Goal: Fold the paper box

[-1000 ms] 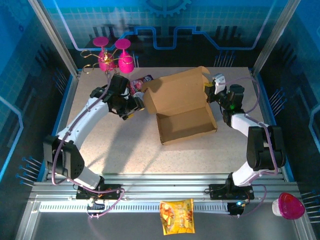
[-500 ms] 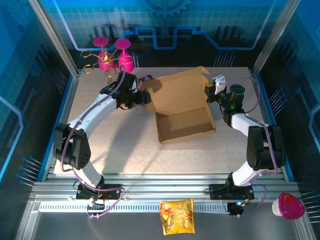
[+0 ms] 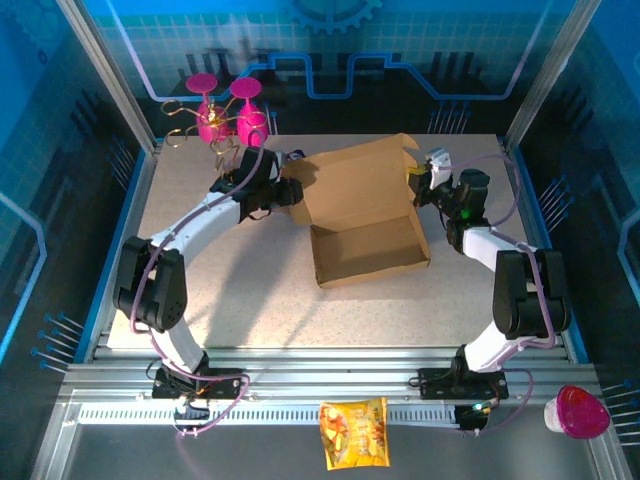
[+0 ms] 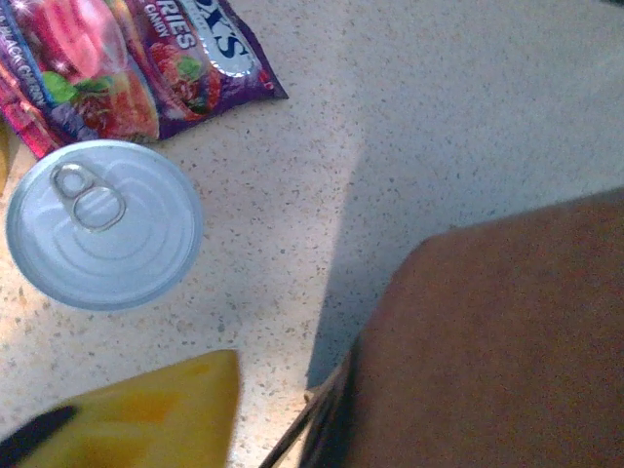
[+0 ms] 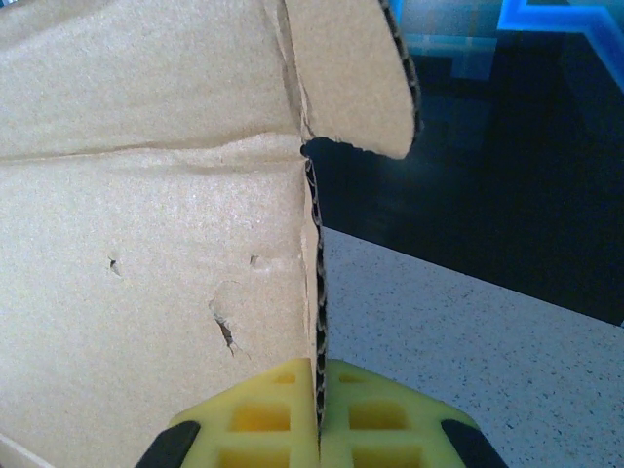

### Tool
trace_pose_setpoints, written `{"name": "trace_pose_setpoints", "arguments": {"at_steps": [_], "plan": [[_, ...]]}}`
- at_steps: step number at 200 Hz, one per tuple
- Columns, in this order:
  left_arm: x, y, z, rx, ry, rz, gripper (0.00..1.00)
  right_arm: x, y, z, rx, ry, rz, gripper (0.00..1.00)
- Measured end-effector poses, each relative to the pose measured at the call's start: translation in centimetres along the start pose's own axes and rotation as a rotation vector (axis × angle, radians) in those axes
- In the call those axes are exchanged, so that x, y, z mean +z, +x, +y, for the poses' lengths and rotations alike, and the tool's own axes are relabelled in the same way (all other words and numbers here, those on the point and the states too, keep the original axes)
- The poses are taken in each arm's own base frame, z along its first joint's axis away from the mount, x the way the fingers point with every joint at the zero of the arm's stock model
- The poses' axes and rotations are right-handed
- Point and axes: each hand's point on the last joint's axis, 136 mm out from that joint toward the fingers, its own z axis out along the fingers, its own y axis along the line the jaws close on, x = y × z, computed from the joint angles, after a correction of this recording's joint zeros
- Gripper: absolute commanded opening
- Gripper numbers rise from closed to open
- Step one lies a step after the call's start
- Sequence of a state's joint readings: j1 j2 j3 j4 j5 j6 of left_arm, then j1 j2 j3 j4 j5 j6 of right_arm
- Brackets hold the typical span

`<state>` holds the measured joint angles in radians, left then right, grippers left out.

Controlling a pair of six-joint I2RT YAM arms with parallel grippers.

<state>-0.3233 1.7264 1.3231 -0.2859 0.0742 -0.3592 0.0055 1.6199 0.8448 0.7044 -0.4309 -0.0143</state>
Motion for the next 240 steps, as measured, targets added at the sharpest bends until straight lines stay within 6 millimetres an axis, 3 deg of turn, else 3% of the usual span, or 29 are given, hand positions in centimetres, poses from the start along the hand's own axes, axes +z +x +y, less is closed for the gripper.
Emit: {"name": "trace_pose_setpoints", "arguments": {"at_steps": [28,41,61,139,178,240], "plan": [[0.7,0.2,-0.7,0.004,0.003,0.016,0.18,0.1,0.3,-0.1,0.004,0.005,0.006,0.00],[0.7,0.2,-1.1,0.011,0.005,0.017,0.06,0.1,0.4,-0.2,0.008,0.008,0.008,0.00],[0.5,-0.1,-1.9,0.006,-0.005,0.016,0.00,0.2,0.5,-0.5,0.011,0.029,0.015,0.00],[0.5,-2.7,-3.2,-0.027,-0.183,-0.120,0.00,1.3,-0.1,-1.8,0.057,0.195,-0.031,0.02],[1.0,-5.0,-3.5,-0.037,-0.179,-0.281,0.00,2.7,1.4,-1.7,0.137,0.271,-0.037,0.22],[3.3,-4.8,-3.1,0.020,-0.177,-0.361,0.00,3.3,3.5,-1.2,0.268,0.325,0.015,0.40]]}}
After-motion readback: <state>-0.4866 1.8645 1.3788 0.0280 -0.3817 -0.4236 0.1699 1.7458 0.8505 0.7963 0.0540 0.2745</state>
